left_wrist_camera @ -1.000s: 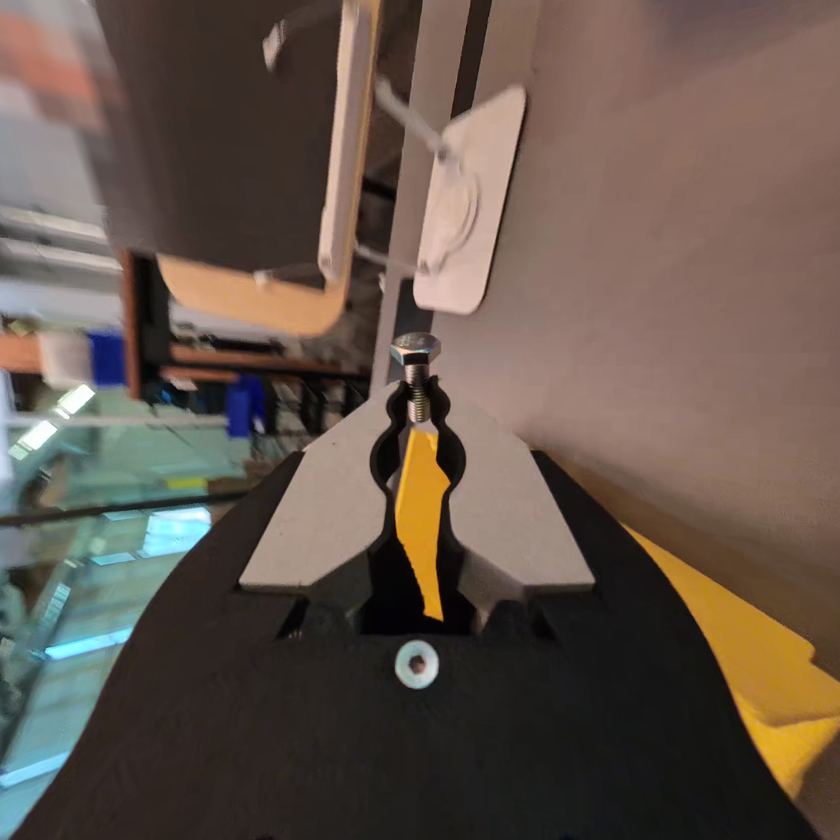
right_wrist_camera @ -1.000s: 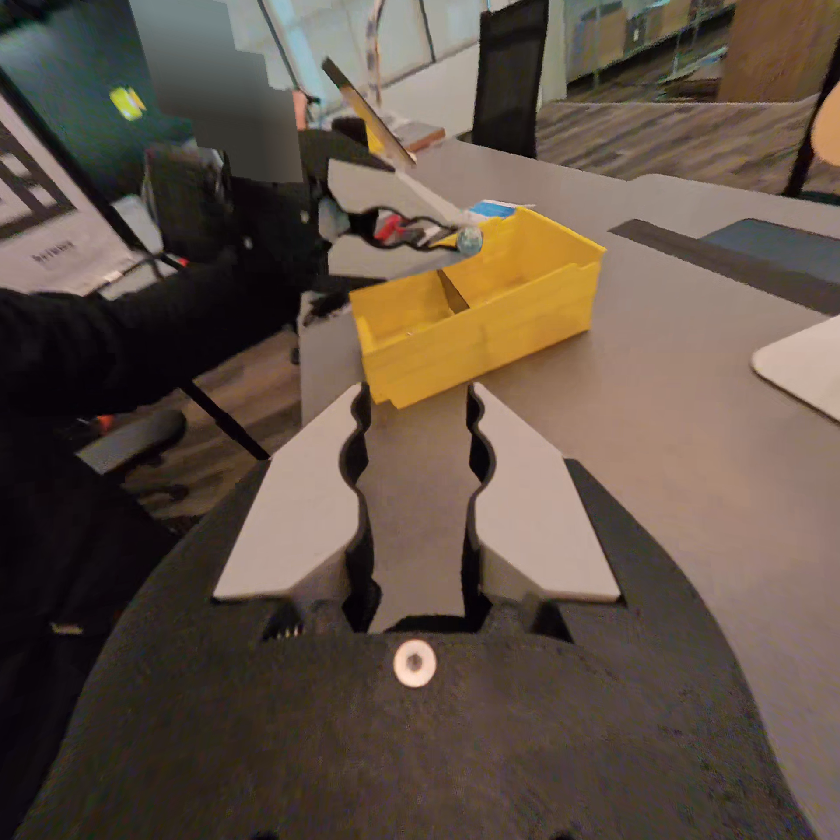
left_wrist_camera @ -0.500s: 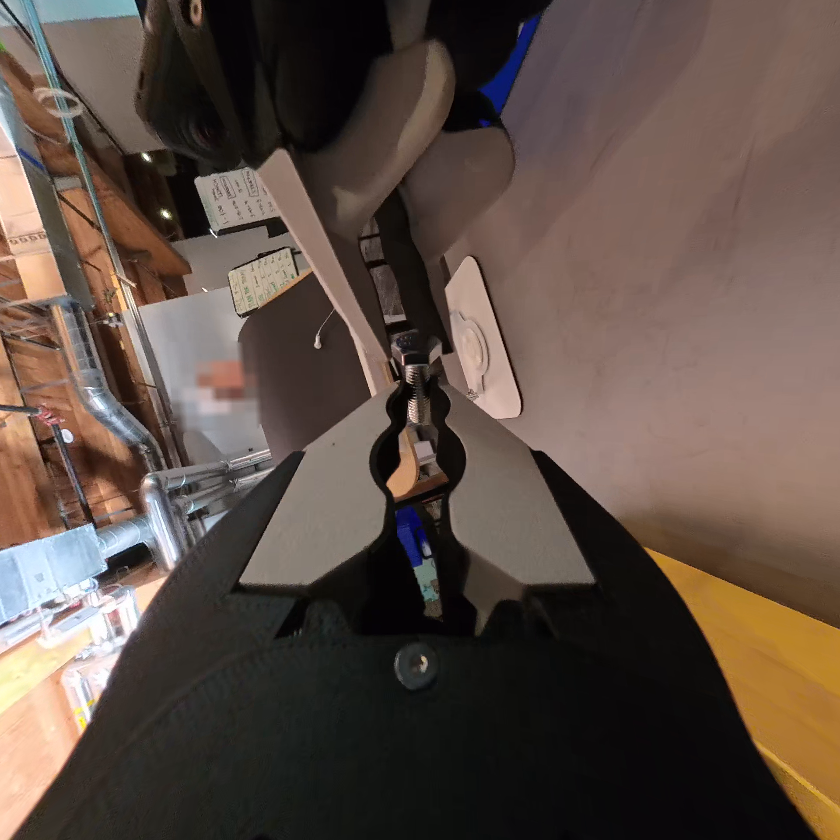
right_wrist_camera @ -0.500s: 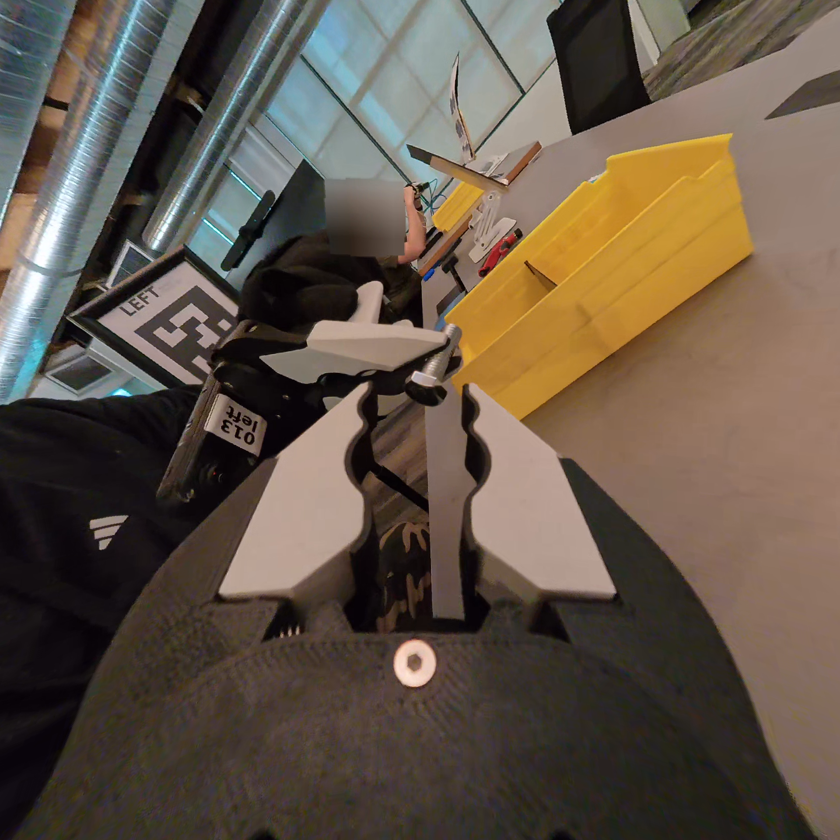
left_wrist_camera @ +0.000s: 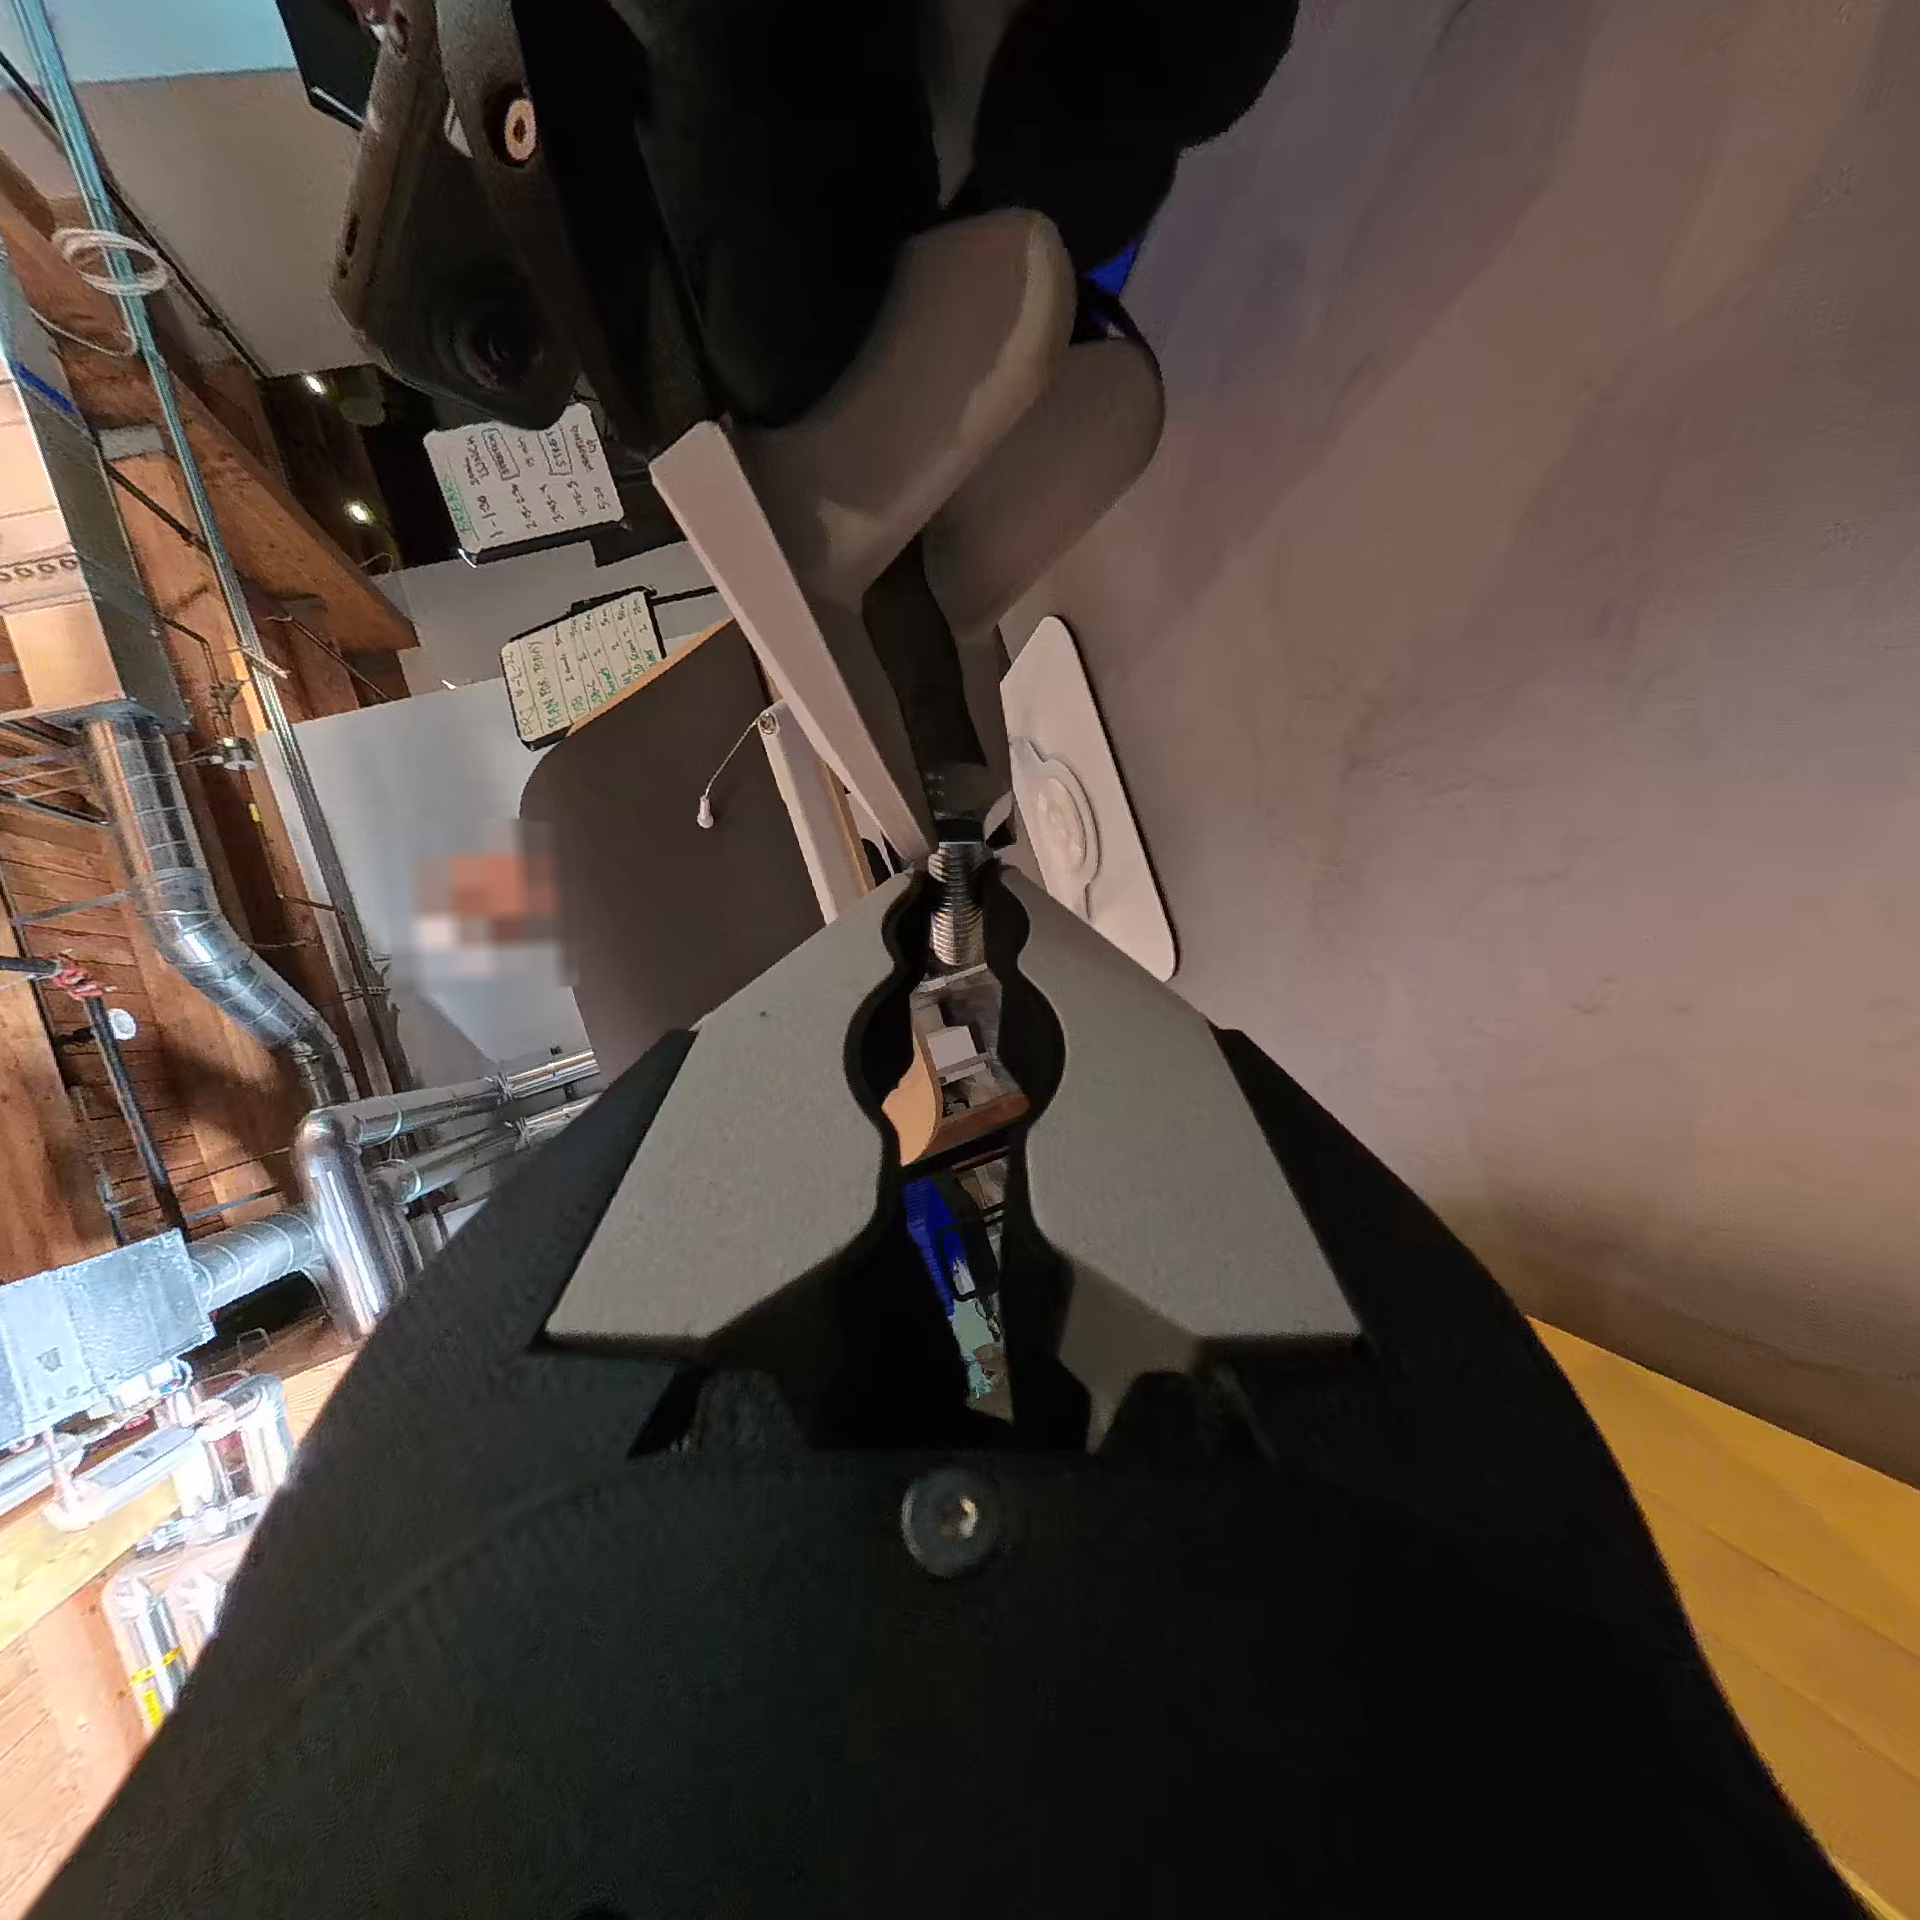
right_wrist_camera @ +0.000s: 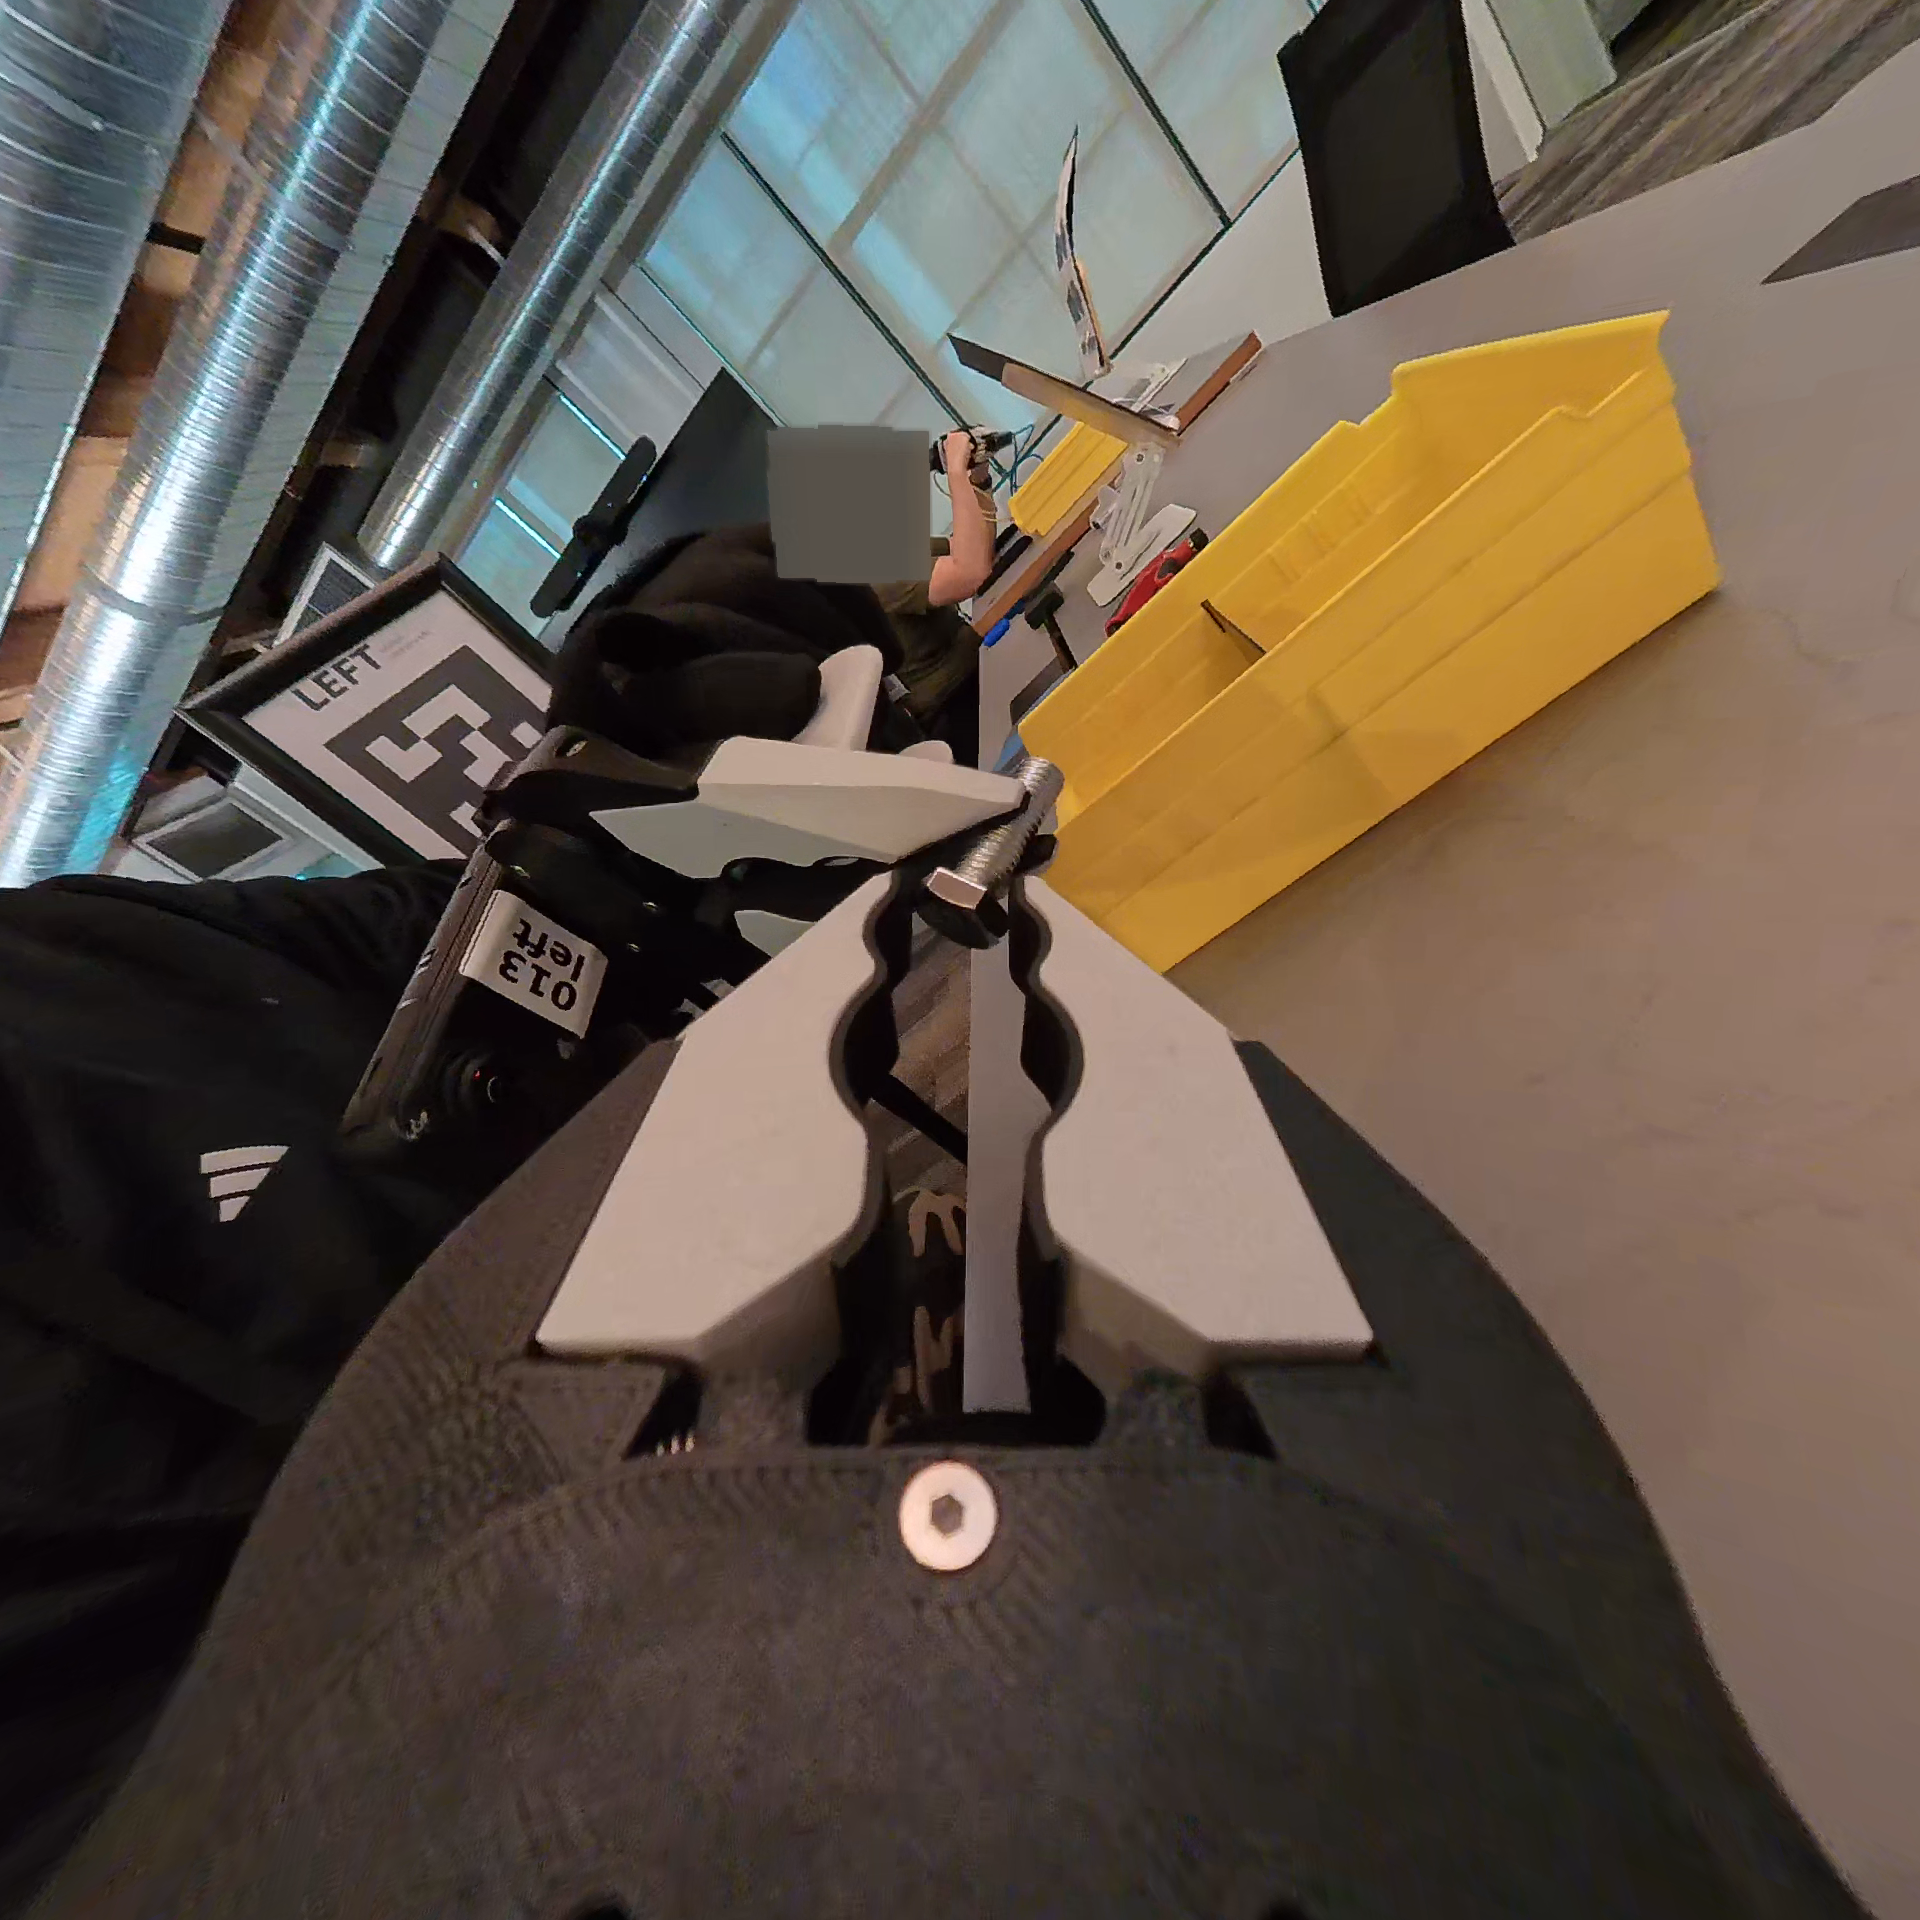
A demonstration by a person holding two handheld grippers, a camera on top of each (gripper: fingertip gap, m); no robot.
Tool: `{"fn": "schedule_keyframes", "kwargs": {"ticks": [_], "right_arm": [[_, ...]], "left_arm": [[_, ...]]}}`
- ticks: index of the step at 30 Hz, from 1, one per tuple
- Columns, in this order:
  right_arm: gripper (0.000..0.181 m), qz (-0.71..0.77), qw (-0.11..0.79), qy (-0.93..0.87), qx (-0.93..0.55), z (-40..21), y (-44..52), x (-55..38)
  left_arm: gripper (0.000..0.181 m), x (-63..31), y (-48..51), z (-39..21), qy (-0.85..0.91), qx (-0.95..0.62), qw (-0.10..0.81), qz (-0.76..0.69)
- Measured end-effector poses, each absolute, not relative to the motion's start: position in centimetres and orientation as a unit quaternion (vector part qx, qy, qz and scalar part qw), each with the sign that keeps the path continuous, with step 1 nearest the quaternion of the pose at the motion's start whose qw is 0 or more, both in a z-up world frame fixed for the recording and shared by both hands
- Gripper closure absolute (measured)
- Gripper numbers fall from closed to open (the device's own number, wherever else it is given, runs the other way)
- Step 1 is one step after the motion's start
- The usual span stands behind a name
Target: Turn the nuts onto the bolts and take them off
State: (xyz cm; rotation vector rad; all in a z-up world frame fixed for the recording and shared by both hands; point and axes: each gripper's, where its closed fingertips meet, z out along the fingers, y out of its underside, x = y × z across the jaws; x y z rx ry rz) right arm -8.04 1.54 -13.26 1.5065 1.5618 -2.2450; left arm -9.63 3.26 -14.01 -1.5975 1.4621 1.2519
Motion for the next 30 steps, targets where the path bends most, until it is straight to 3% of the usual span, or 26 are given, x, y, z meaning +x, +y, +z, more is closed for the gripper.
{"fn": "schedule_keyframes", "kwargs": {"ticks": [18,25,30], "right_arm": [[0.165,-0.736,0.001,0.482,0.476,-13.5,2.1,-8.6],[0.165,-0.737,-0.011,0.482,0.474,-13.4,2.5,-8.5],[0.165,-0.732,-0.047,0.495,0.465,-13.1,2.9,-8.3]], "left_arm": [[0.166,-10.6,3.5,-14.1,0.517,-0.642,0.342,0.451],[0.164,-11.2,3.2,-13.9,0.466,-0.701,0.382,0.383],[0.163,-10.9,2.6,-14.0,0.354,-0.788,0.455,0.214]]}}
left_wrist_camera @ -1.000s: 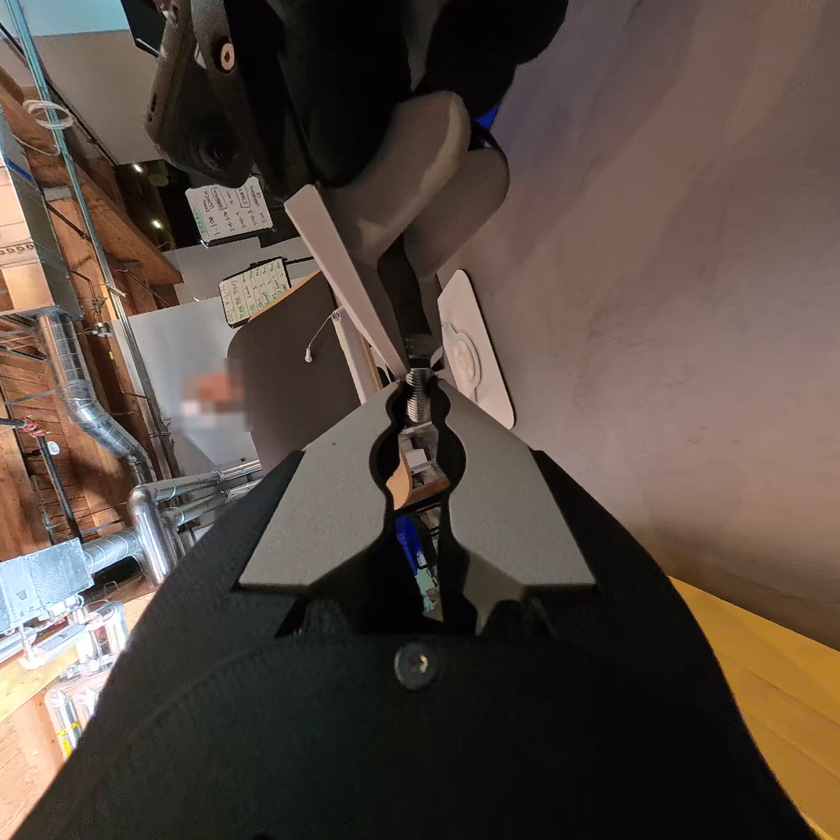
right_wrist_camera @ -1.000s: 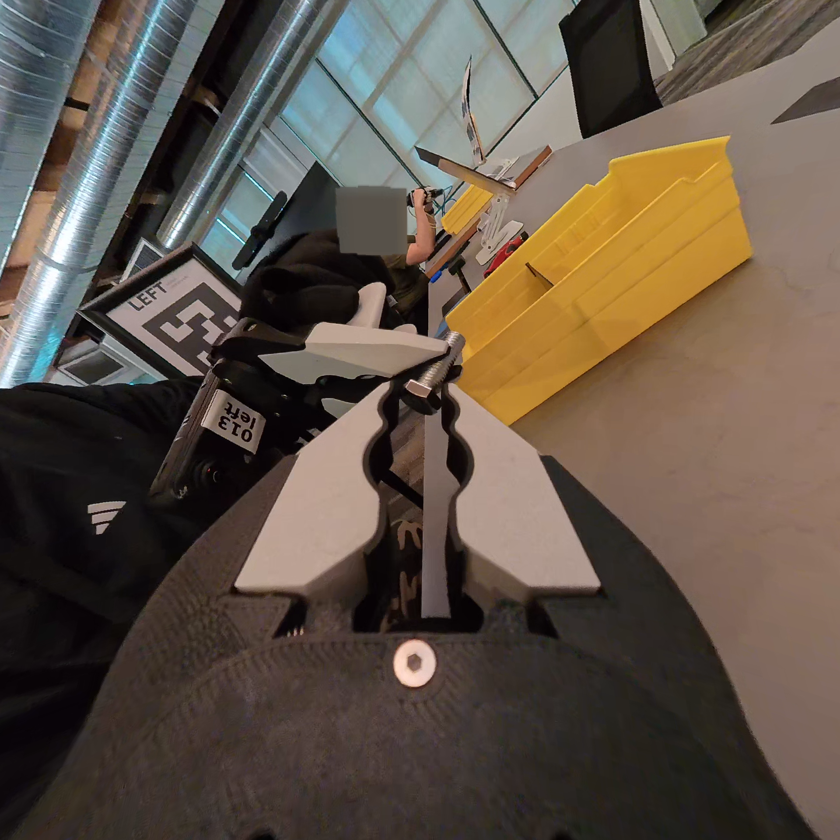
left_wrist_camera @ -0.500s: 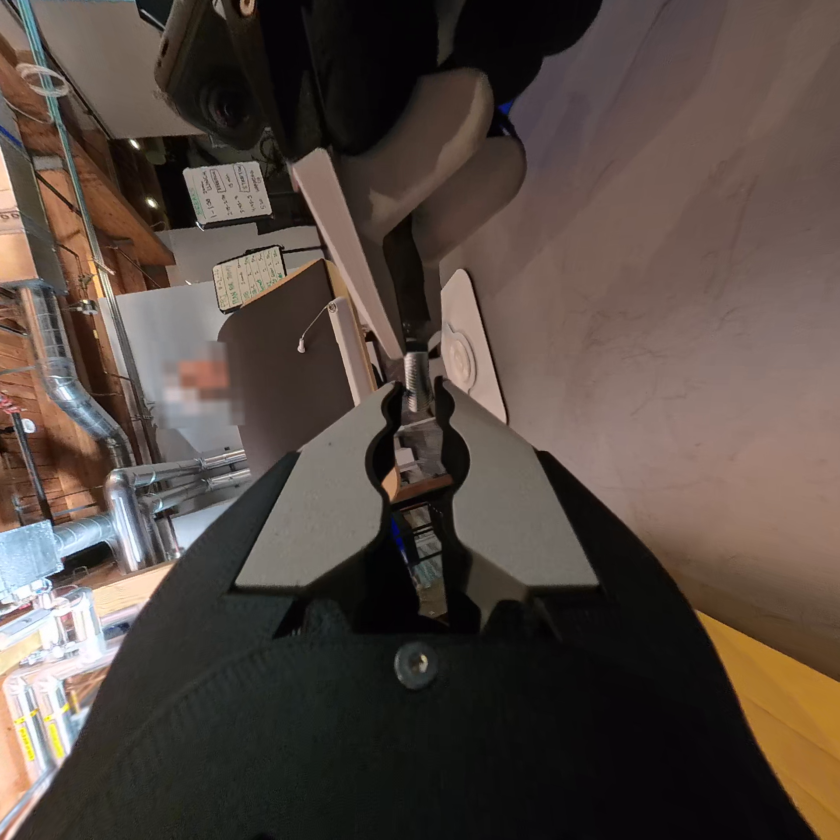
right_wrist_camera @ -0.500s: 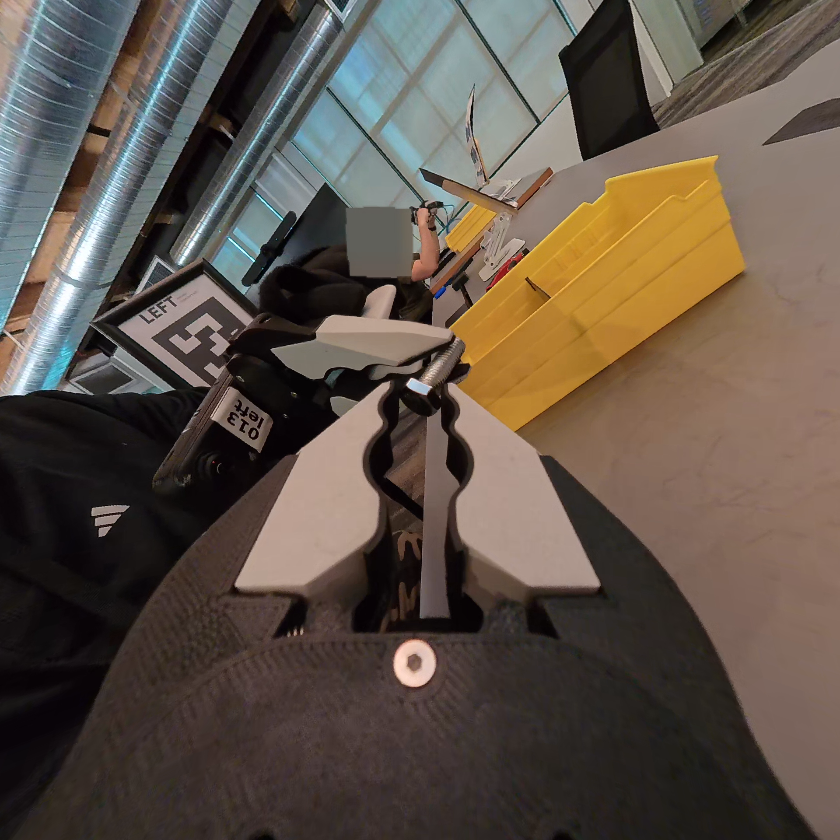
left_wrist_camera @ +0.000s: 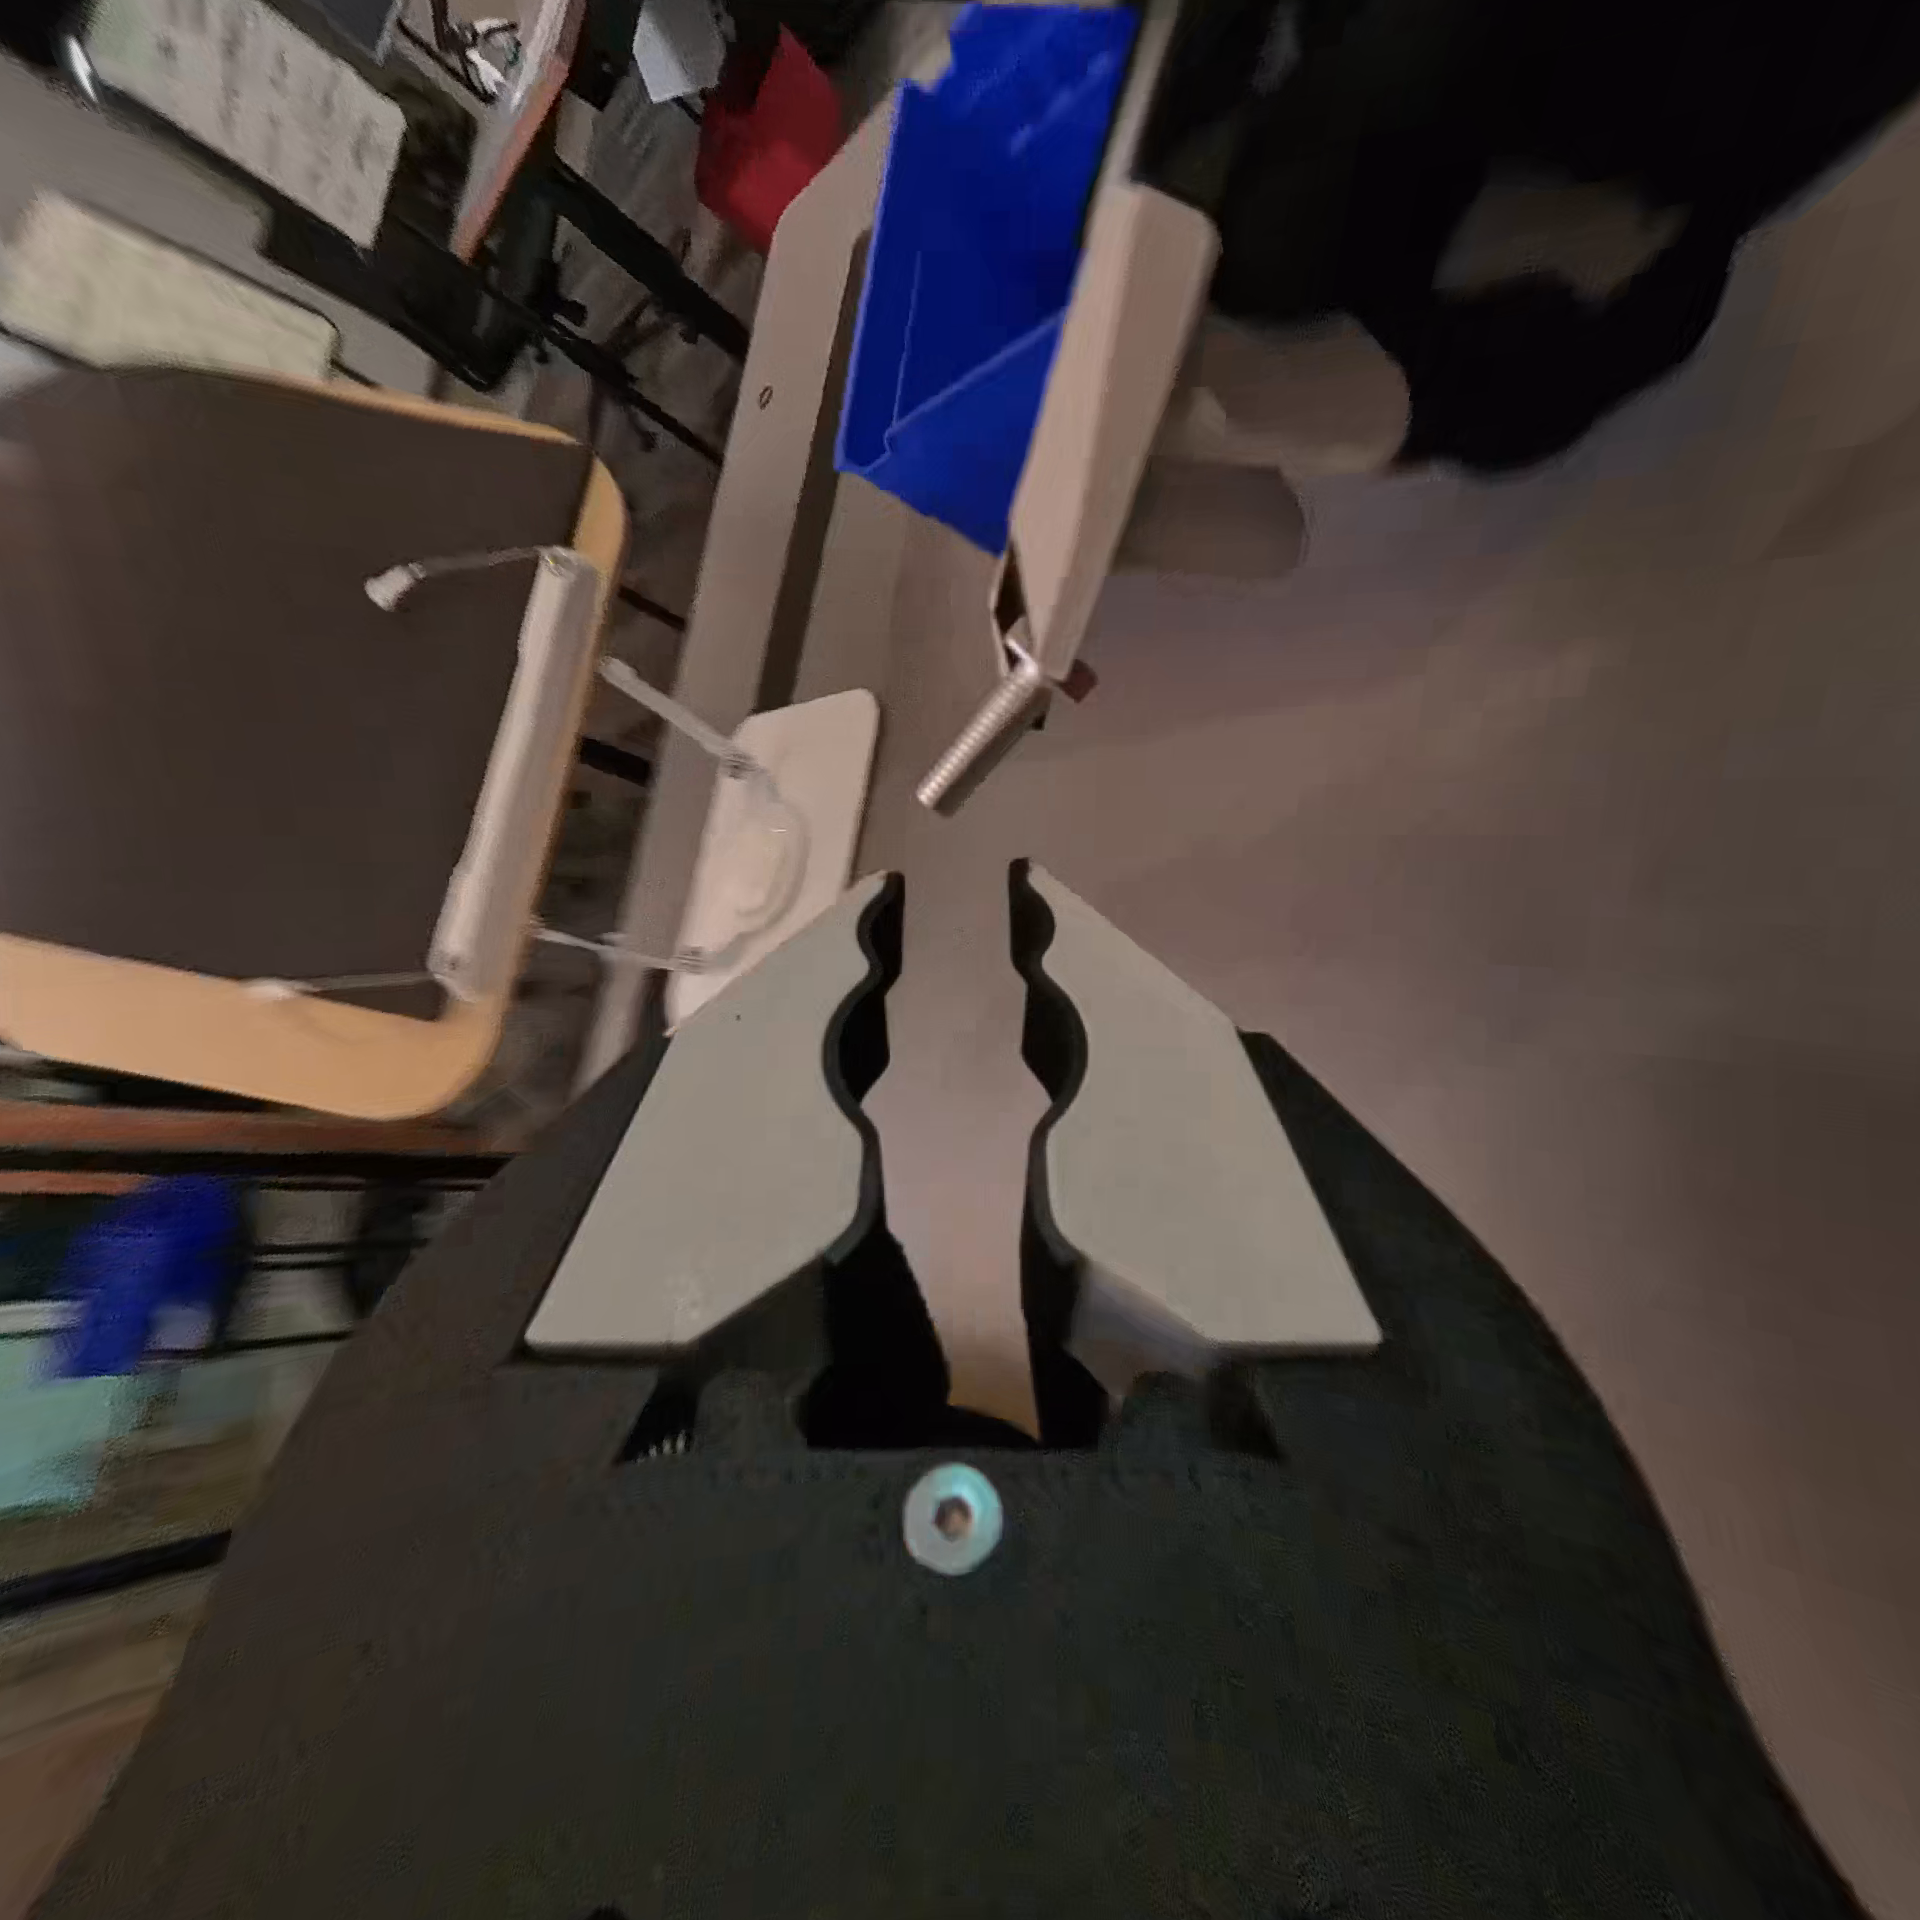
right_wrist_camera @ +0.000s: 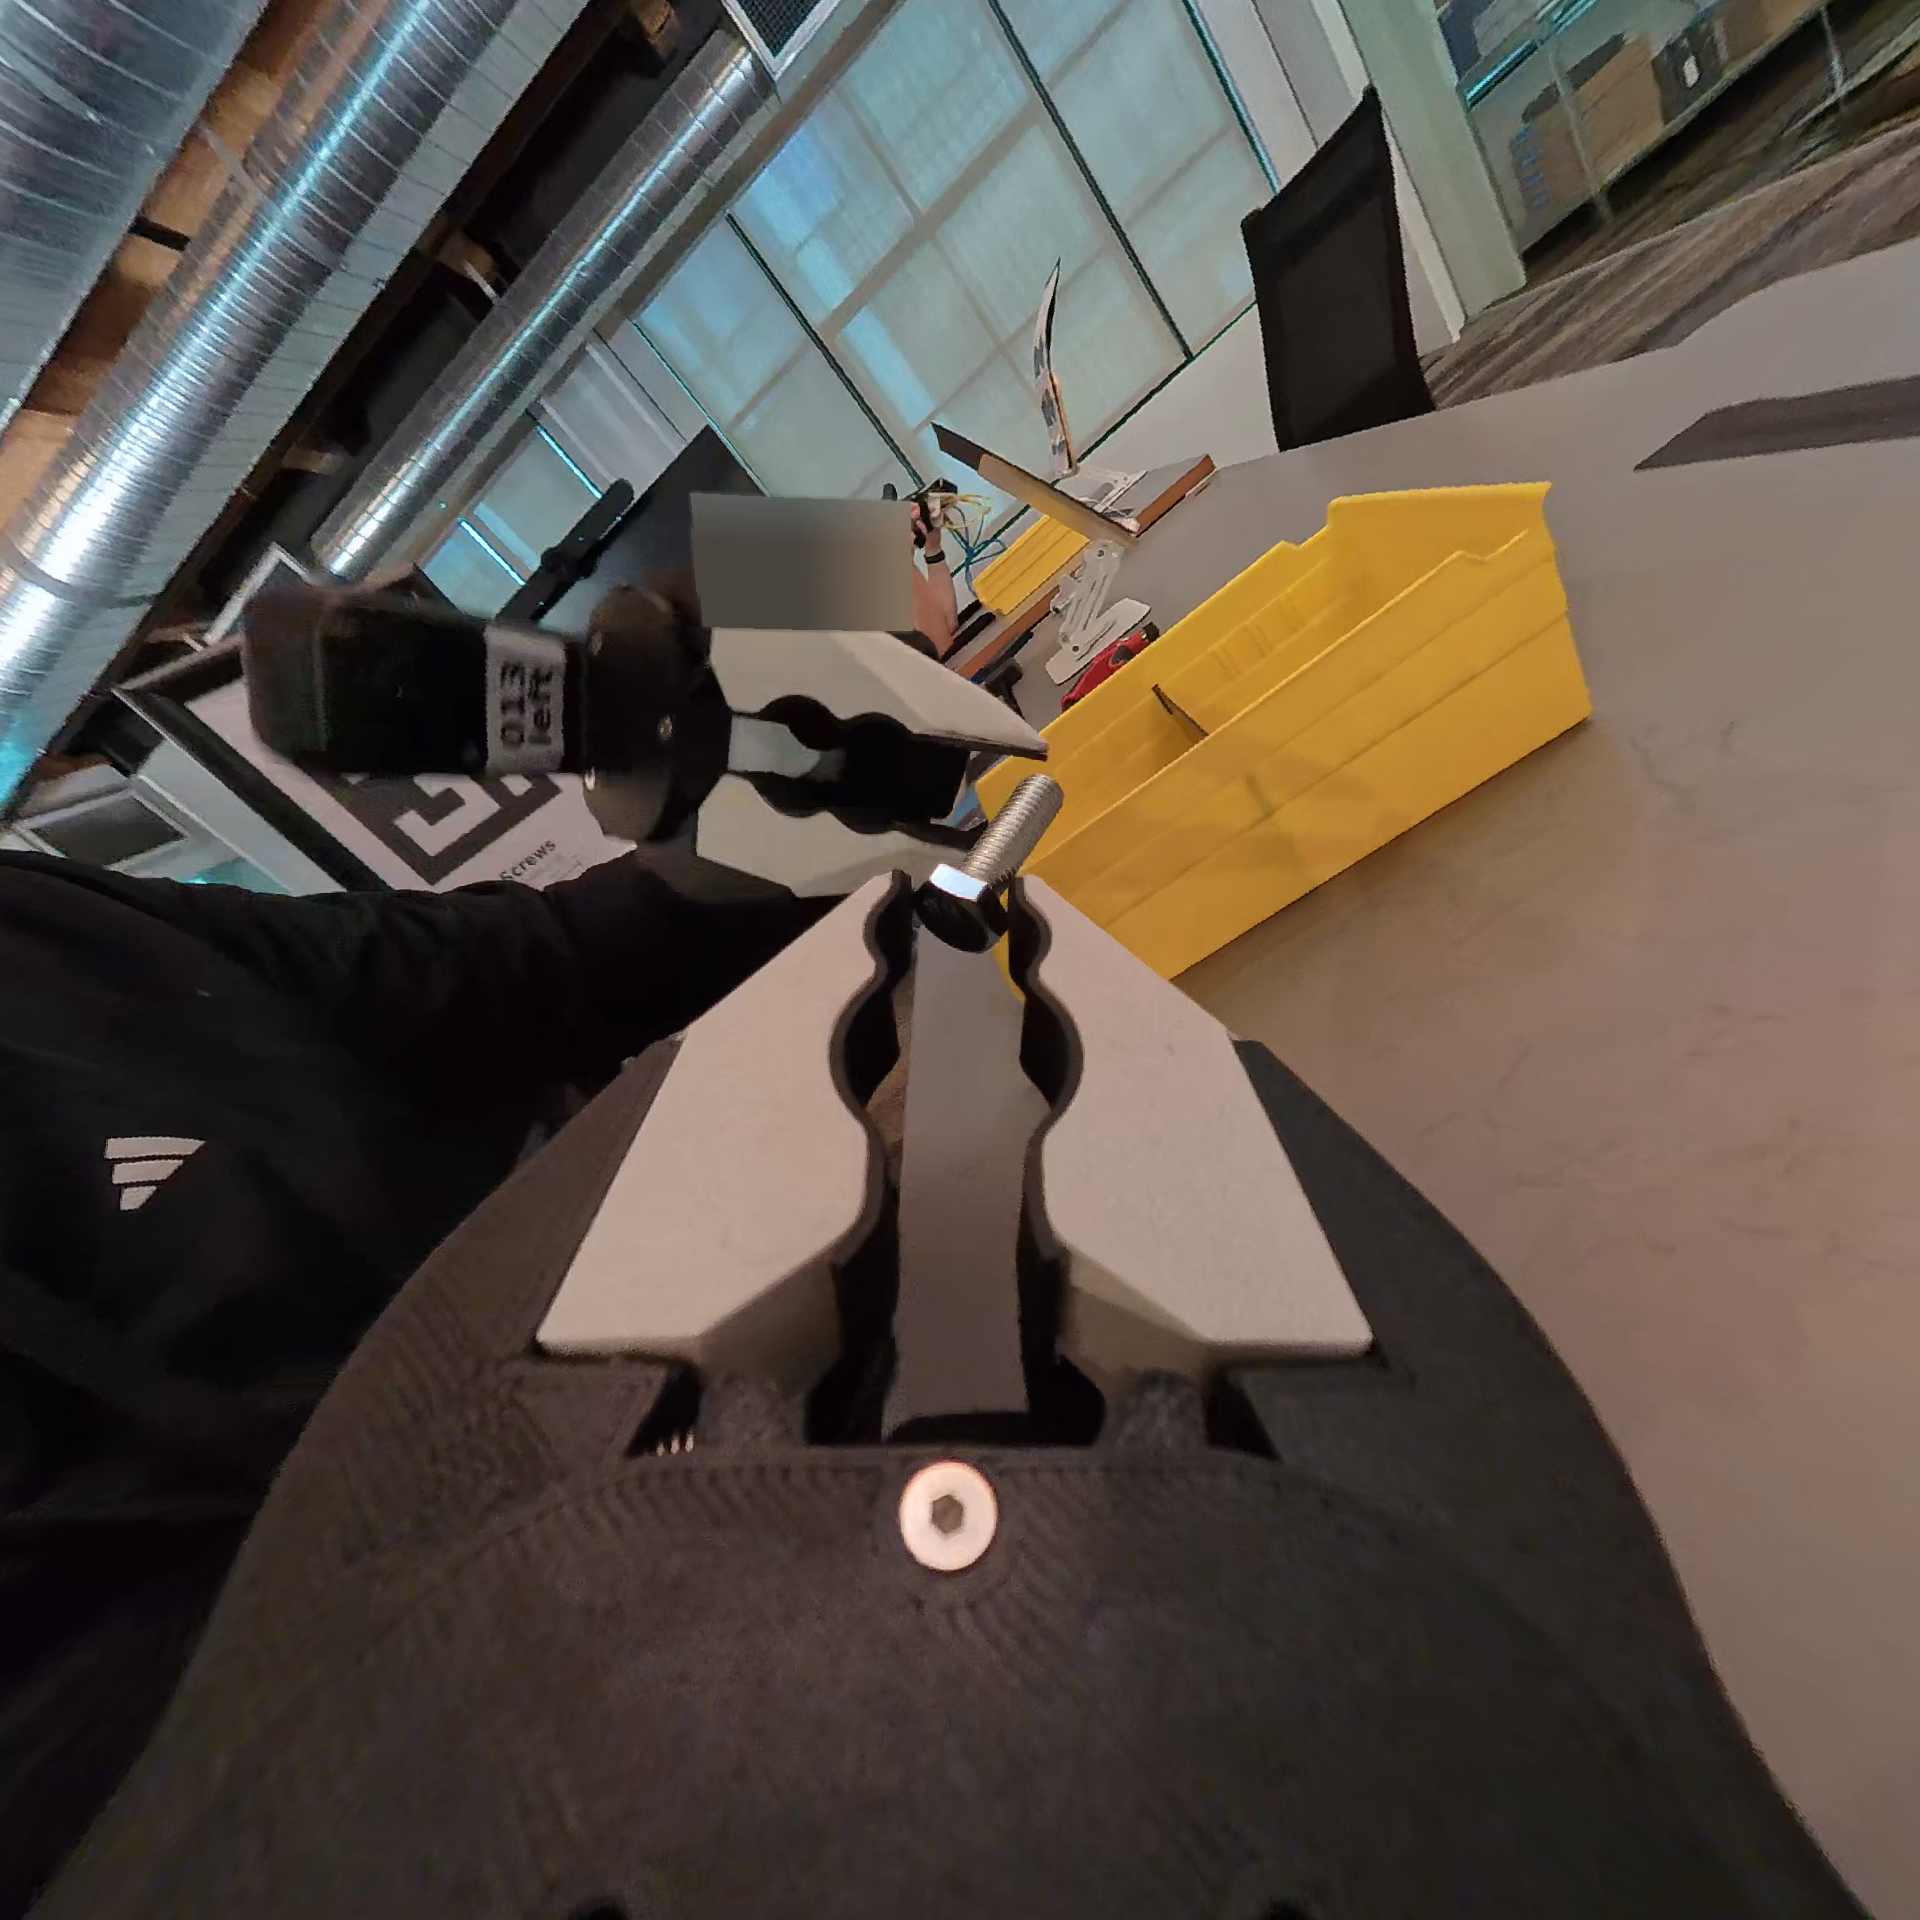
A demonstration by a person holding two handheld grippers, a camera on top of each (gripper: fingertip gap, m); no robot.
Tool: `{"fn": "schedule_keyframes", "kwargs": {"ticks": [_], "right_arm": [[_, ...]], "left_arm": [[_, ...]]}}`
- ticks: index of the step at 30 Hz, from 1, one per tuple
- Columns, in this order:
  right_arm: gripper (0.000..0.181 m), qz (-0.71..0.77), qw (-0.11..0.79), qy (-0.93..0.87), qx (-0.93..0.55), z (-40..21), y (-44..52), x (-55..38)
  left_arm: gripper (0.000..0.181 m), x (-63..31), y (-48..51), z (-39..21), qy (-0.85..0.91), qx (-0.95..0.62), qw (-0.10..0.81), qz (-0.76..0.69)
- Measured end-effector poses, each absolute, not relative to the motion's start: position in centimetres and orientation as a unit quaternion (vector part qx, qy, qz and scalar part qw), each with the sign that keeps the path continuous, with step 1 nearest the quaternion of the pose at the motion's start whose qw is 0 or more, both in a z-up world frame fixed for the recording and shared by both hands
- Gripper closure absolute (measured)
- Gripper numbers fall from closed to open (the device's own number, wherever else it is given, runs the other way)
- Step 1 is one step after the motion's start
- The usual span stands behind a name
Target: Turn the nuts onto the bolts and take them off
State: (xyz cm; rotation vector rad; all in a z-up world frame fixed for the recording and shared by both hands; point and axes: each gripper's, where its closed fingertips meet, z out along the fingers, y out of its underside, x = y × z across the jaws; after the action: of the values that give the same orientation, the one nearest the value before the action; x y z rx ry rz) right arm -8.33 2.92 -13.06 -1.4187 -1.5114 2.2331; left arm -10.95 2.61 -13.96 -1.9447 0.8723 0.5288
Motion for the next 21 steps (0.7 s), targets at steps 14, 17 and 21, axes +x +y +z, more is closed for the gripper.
{"fn": "schedule_keyframes", "kwargs": {"ticks": [14,17,21], "right_arm": [[0.165,0.664,0.223,-0.574,-0.425,-12.7,3.3,-8.4],[0.165,0.646,0.25,-0.591,-0.413,-12.9,3.2,-8.4],[0.165,0.619,0.287,-0.611,-0.402,-13.3,3.3,-8.5]], "left_arm": [[0.154,-8.6,3.2,-12.6,0.05,-0.778,0.561,-0.279],[0.154,-8.2,3.4,-12.3,0.033,-0.76,0.567,-0.316],[0.156,-8.4,3.6,-12.3,0.001,-0.738,0.569,-0.364]]}}
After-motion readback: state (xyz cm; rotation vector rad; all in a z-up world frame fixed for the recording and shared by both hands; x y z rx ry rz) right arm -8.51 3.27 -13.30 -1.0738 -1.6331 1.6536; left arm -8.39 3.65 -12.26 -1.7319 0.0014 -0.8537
